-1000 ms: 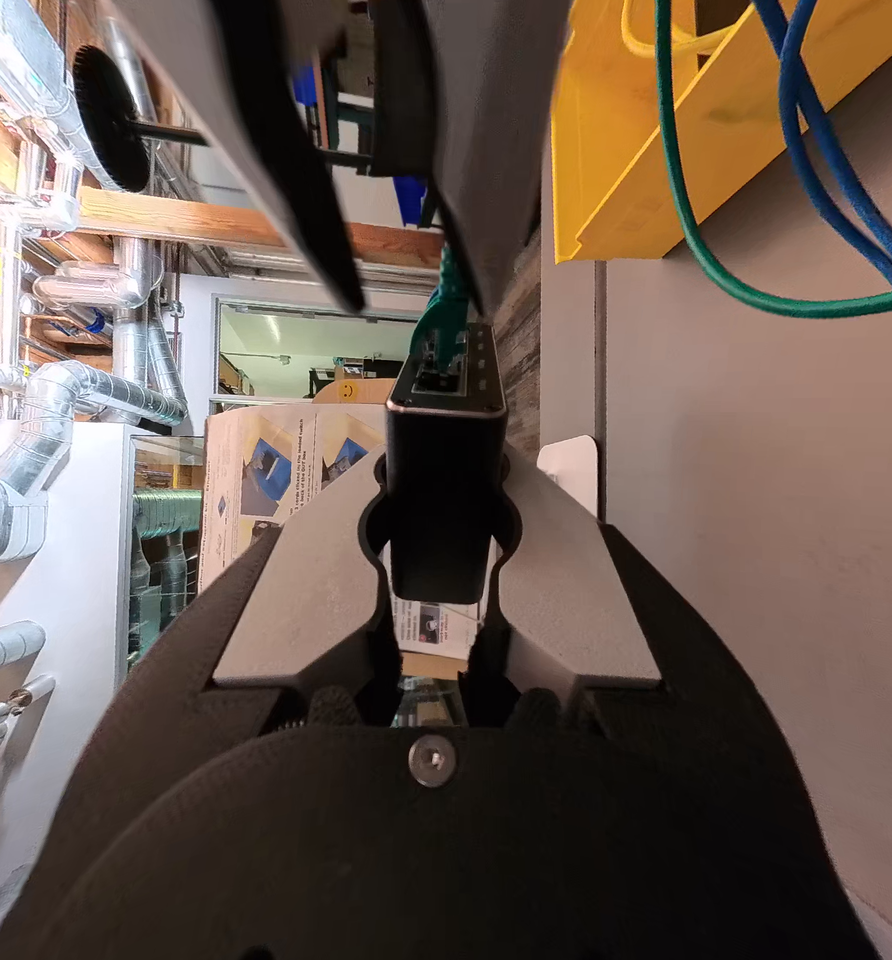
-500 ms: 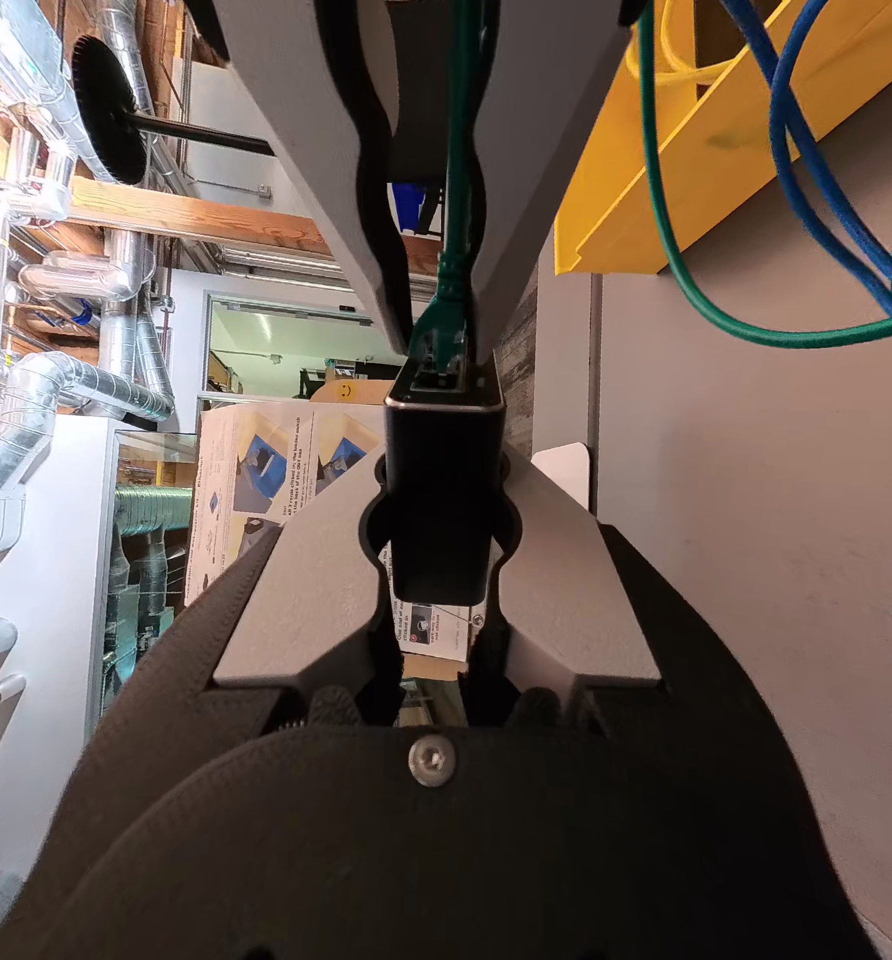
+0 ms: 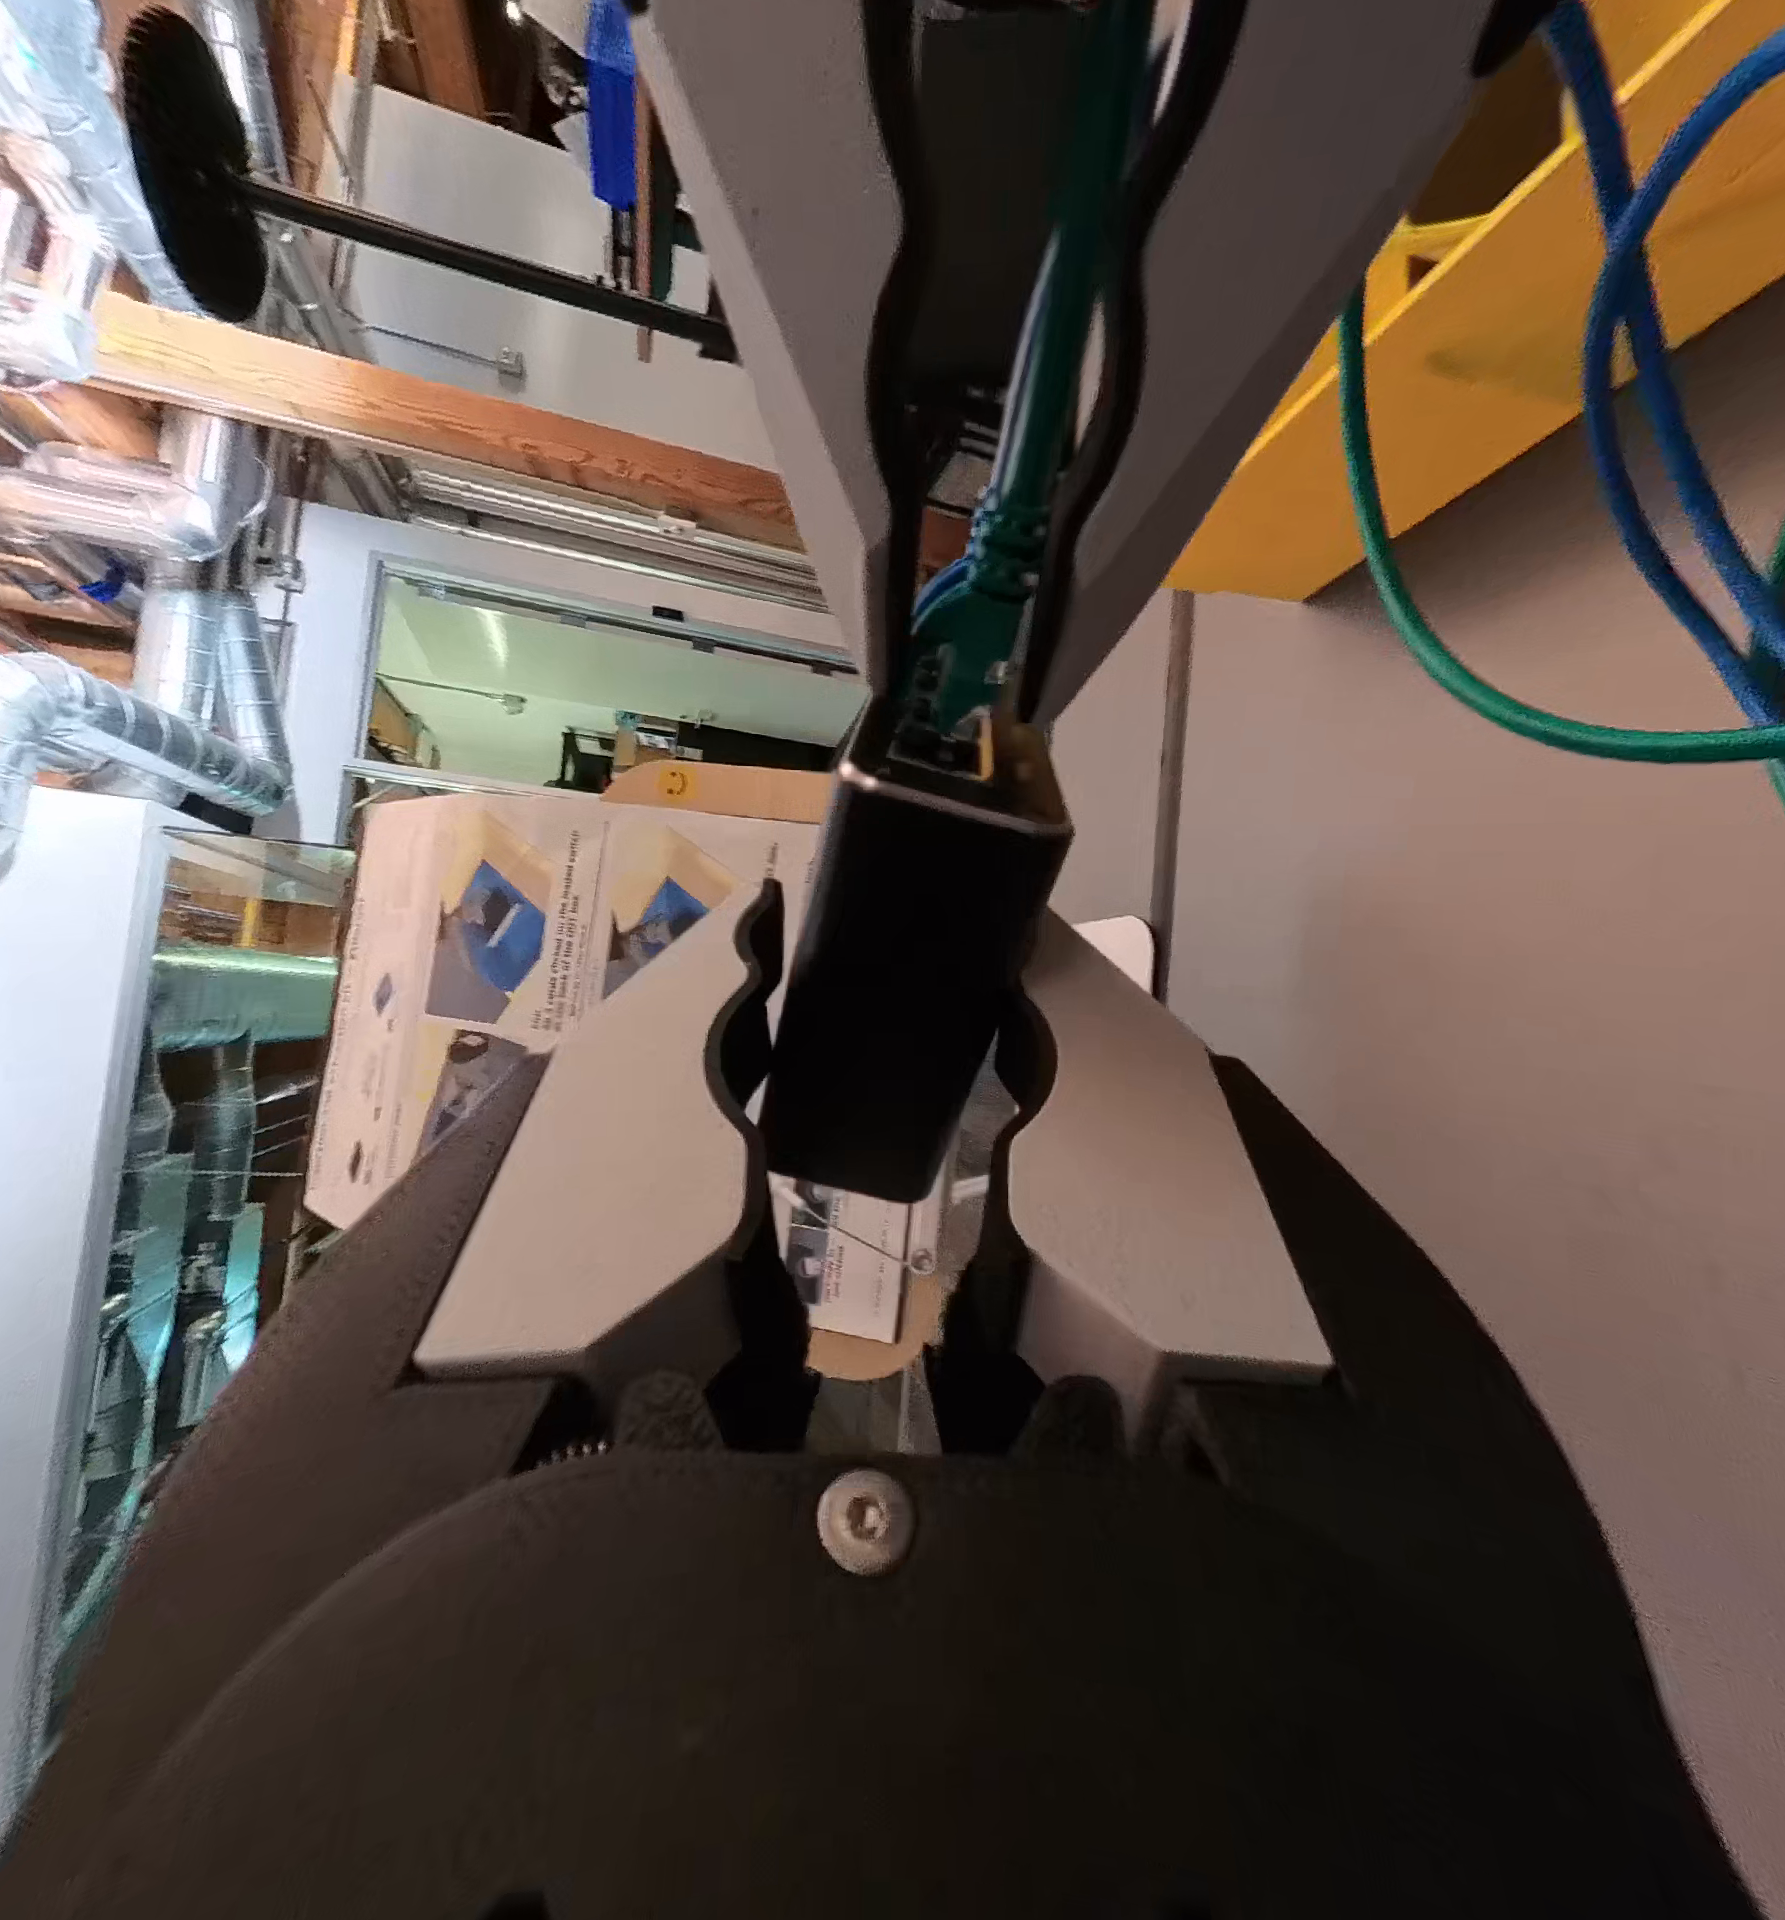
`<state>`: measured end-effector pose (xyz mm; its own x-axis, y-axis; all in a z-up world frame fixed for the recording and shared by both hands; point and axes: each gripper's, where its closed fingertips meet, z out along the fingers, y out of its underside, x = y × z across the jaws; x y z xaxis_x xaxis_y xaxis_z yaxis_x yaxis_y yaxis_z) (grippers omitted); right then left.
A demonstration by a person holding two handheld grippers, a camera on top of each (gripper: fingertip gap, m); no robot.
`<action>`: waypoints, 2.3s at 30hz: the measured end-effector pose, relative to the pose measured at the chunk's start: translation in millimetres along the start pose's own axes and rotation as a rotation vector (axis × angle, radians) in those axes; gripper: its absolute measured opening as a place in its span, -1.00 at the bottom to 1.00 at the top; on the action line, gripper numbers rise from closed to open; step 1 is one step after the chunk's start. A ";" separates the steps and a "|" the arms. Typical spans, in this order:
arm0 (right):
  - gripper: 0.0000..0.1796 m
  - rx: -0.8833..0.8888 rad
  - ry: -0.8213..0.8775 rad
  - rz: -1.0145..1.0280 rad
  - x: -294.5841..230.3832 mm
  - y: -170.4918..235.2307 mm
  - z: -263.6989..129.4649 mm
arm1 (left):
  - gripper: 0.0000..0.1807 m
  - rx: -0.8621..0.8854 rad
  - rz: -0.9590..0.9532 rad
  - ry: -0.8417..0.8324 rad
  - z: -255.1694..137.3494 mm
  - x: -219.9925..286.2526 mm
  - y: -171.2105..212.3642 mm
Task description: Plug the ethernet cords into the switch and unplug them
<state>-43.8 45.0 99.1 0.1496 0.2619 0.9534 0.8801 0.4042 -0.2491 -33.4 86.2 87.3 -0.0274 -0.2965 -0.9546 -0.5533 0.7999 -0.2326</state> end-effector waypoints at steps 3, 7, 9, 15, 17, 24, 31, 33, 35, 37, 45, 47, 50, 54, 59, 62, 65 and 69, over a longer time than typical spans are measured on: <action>-0.82 -0.025 -0.037 0.045 -3.7 3.9 -2.7 | -0.56 -0.013 0.028 -0.024 3.2 -2.2 -1.7; -0.83 -0.044 -0.063 0.090 -6.0 8.6 -2.5 | -0.56 -0.040 -0.012 0.025 6.6 2.3 -1.3; -0.83 -0.053 -0.074 0.104 -6.8 10.5 -3.0 | -0.56 -0.031 -0.038 0.044 9.0 4.6 -2.3; -0.84 -0.117 -0.126 0.120 -17.2 21.4 -0.1 | -0.55 -0.015 -0.097 0.142 20.4 19.4 0.5; -0.84 -0.124 -0.139 0.120 -20.0 24.4 1.6 | -0.55 -0.006 -0.107 0.164 23.8 23.5 2.3; -0.84 -0.173 -0.200 0.135 -32.7 37.8 6.9 | -0.55 0.016 -0.139 0.251 36.7 41.9 8.6; -0.84 -0.199 -0.263 0.144 -43.6 43.0 2.8 | -0.56 0.003 -0.114 0.287 40.8 53.8 6.9; -0.83 -0.194 -0.281 0.151 -45.9 42.6 0.5 | -0.56 -0.009 -0.100 0.289 39.8 55.1 5.5; -0.85 -0.196 -0.320 0.165 -50.4 42.9 -5.2 | -0.60 -0.057 -0.094 0.265 41.1 52.3 12.3; -0.86 -0.149 -0.623 0.252 -91.5 22.4 -21.5 | -0.61 -0.142 -0.180 0.070 34.8 10.0 43.5; -0.85 0.231 -0.032 0.332 35.7 -3.1 -56.4 | -0.60 -0.098 -0.365 -0.064 -20.6 -45.5 67.8; -0.85 0.167 0.123 0.326 60.0 15.5 -63.8 | -0.60 -0.166 -0.424 -0.156 -34.6 -63.9 87.2; -0.85 0.158 -0.007 0.404 43.5 24.6 -64.3 | -0.61 -0.220 -0.583 -0.253 -59.9 -85.5 114.5; -0.86 0.134 -0.220 0.407 0.9 23.4 -30.6 | -0.63 -0.156 -0.631 -0.190 -74.4 -82.8 121.8; -0.86 0.084 -0.220 0.502 -10.9 37.8 17.8 | -0.63 -0.171 -0.566 -0.116 -55.9 -68.1 117.1; -0.85 0.054 -0.235 0.595 -19.8 53.2 39.7 | -0.64 -0.050 -0.611 -0.049 -46.3 -63.9 93.2; -0.85 -0.070 -0.491 0.690 -67.3 66.3 45.7 | -0.64 -0.033 -0.622 -0.046 -46.7 -64.8 90.3; -1.00 -0.179 -0.654 0.583 -113.6 76.2 48.5 | -0.64 -0.029 -0.637 0.025 -45.4 -55.4 88.4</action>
<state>-15.7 88.6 -36.3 0.3568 0.8524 0.3822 0.8099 -0.0784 -0.5813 -118.6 149.6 128.1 0.2950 -0.7215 -0.6265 -0.4896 0.4489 -0.7475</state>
